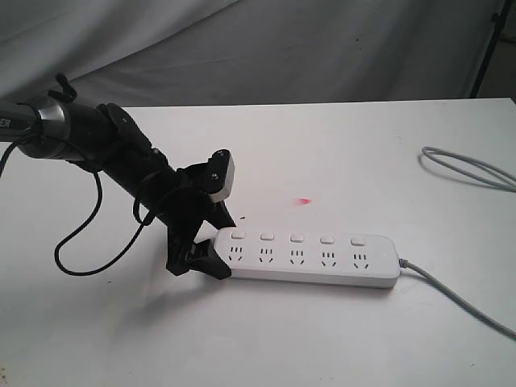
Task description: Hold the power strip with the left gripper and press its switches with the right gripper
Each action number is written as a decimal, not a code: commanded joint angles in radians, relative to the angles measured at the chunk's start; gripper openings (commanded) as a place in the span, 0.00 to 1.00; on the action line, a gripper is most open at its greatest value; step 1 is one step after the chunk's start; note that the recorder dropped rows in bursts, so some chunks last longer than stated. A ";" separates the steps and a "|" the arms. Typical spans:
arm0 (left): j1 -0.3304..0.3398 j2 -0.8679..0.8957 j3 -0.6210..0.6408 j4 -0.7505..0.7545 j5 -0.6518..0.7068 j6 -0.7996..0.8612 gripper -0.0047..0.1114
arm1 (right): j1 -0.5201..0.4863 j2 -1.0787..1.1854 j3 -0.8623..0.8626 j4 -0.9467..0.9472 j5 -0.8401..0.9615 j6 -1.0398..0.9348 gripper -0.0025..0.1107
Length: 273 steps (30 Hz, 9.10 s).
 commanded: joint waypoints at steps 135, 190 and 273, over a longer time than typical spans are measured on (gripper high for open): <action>-0.007 -0.003 -0.006 -0.001 0.004 -0.005 0.61 | 0.165 2.018 -1.274 1.046 0.357 -1.594 0.39; -0.007 -0.003 -0.006 -0.001 0.004 -0.005 0.61 | 0.165 2.110 -1.274 1.188 0.321 -1.972 0.39; -0.007 -0.003 -0.006 -0.001 0.004 -0.005 0.61 | 0.083 2.019 -1.181 1.130 0.362 -1.990 0.39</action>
